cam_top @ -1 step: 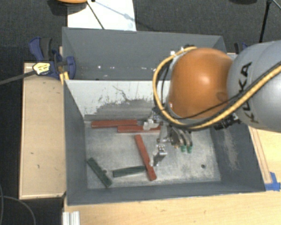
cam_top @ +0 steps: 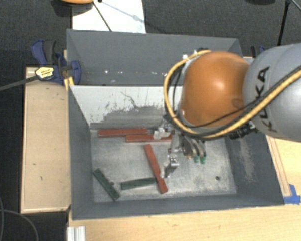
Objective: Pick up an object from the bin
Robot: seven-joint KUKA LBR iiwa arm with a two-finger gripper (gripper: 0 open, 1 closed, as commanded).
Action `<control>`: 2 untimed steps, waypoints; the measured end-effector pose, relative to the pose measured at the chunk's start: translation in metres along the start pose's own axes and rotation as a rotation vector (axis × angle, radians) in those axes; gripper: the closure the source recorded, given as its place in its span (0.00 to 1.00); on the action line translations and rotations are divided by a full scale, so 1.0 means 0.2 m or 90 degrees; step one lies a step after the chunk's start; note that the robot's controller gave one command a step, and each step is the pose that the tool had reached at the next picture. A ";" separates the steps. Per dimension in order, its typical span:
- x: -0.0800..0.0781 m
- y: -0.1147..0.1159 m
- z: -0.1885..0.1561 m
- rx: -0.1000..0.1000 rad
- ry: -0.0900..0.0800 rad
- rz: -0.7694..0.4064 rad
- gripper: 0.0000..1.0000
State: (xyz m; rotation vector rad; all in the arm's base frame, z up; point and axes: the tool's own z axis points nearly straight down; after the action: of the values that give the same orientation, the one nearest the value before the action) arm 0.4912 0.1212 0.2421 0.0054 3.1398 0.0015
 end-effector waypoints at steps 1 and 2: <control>-0.06 -0.06 0.32 -0.001 -0.004 0.022 0.00; -0.07 -0.06 0.50 0.000 0.003 -0.082 0.00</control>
Offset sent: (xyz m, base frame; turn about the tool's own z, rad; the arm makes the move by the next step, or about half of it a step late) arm 0.0206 -0.0137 -0.0821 -0.3025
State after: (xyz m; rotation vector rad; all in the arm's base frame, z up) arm 0.5062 0.1084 0.1421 -0.1967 3.1380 0.0002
